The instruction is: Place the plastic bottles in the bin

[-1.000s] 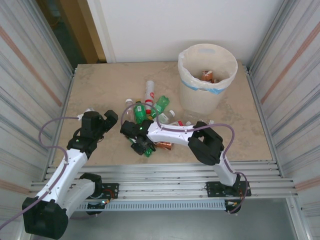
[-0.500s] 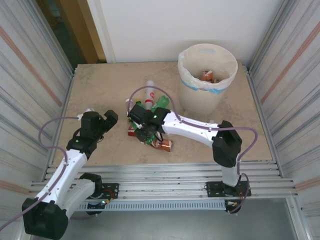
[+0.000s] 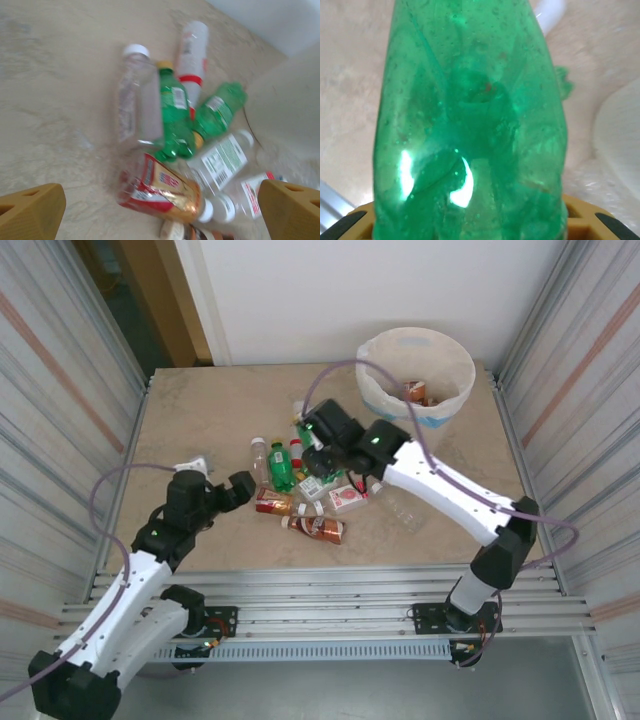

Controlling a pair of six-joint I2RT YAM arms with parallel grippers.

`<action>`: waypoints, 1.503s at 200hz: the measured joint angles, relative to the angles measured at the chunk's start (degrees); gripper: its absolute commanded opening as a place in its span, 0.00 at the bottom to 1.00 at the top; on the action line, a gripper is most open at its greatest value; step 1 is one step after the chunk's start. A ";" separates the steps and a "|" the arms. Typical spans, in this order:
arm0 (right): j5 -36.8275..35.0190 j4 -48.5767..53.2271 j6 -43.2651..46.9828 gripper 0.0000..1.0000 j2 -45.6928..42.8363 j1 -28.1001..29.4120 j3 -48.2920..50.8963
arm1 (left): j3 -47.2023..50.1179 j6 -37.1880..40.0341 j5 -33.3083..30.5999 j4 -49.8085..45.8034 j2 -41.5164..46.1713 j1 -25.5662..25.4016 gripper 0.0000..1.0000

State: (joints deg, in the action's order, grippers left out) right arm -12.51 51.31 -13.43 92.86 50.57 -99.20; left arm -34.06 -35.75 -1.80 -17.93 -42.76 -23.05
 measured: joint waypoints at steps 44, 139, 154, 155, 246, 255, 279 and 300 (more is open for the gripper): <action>-1.68 3.17 0.94 0.21 -4.68 -12.44 -8.46 | -0.20 7.26 -3.45 0.68 -1.75 -11.41 0.99; 3.58 4.79 5.20 0.21 3.80 -38.95 -25.49 | -1.25 11.80 -3.80 8.63 -7.17 -15.34 0.99; 3.76 5.31 6.25 0.21 7.69 -39.93 -28.46 | -1.36 12.11 -3.80 9.11 -7.17 -15.34 0.99; 3.76 5.38 6.29 0.21 7.87 -39.98 -28.61 | -1.36 12.17 -3.80 9.18 -7.17 -15.34 0.99; 3.30 10.29 10.95 0.34 24.20 -41.33 -38.29 | -1.44 13.29 -3.87 10.34 -7.17 -15.34 0.99; 3.30 10.73 11.02 0.37 24.72 -41.33 -38.29 | -1.44 13.31 -3.89 10.36 -7.17 -15.34 0.99; 3.34 11.93 11.17 0.46 25.97 -41.33 -38.29 | -1.44 13.40 -4.26 10.36 -7.17 -15.34 0.99; 3.32 12.20 11.39 0.58 26.40 -41.33 -38.29 | -1.44 13.51 -4.33 10.36 -7.17 -15.34 0.99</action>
State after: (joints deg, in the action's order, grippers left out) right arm -9.19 63.51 -2.04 119.26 9.23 -137.49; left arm -35.51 -22.24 -6.13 -7.57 -49.93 -38.39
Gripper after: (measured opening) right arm 0.525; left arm 0.986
